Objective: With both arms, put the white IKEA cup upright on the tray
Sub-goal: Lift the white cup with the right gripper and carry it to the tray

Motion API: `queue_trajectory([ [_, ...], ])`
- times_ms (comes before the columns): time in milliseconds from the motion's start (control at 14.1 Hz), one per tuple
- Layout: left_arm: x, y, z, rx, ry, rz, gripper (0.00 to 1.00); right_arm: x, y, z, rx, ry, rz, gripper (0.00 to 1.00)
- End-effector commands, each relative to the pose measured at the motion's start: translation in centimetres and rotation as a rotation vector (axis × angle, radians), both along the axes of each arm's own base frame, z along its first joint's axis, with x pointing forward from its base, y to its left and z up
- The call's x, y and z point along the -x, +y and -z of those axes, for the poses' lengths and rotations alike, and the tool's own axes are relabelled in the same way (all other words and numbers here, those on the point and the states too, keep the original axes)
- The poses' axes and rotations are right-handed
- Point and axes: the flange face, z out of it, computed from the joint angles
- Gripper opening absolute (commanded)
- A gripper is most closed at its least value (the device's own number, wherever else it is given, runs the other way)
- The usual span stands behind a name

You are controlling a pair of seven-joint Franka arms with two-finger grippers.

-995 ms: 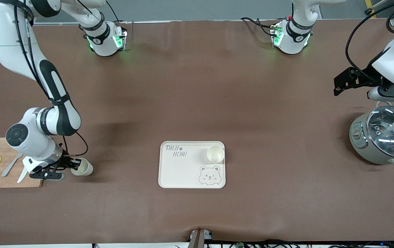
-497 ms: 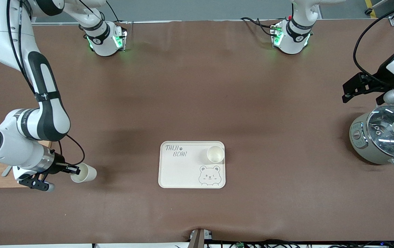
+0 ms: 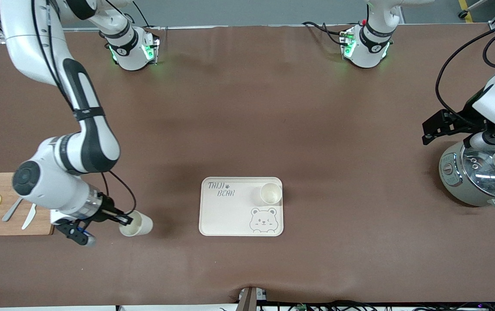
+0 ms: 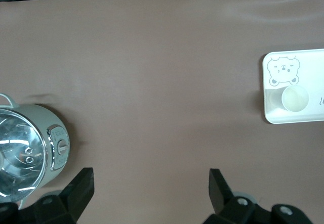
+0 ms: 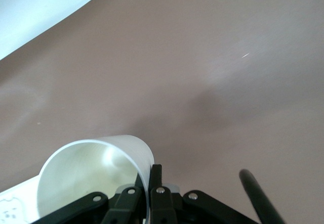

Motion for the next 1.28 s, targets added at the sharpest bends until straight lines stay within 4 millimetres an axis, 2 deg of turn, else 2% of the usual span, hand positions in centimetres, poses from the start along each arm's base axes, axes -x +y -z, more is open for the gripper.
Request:
queue_trajectory([
  [0, 0.3, 0.8, -0.7, 0.017, -0.014, 0.005, 1.00, -0.1, 4.6, 0.0, -0.014, 0.003, 0.033, 0.00],
  [142, 0.5, 0.8, -1.1, 0.017, -0.020, 0.007, 1.00, 0.9, 8.1, -0.3, -0.009, 0.004, 0.017, 0.00],
  [355, 1.0, 0.5, -1.9, 0.018, -0.031, 0.013, 1.00, 2.2, 12.2, -0.3, -0.010, 0.013, 0.019, 0.00],
  [569, 1.2, 0.3, -1.5, 0.013, -0.009, 0.022, 1.00, 3.9, 16.1, 0.3, 0.034, 0.014, 0.007, 0.00],
  [782, 1.4, 0.5, -0.6, -0.011, 0.043, 0.093, 1.00, 4.7, 18.9, 2.8, 0.052, -0.007, 0.016, 0.00],
  [1066, 1.4, 0.9, 0.4, -0.017, 0.065, 0.109, 1.00, 5.2, 21.1, 7.3, 0.070, -0.053, 0.028, 0.00],
  [1208, 1.4, 0.8, 0.6, -0.032, 0.069, 0.114, 1.00, 5.5, 21.8, 8.3, 0.068, -0.059, 0.026, 0.00],
])
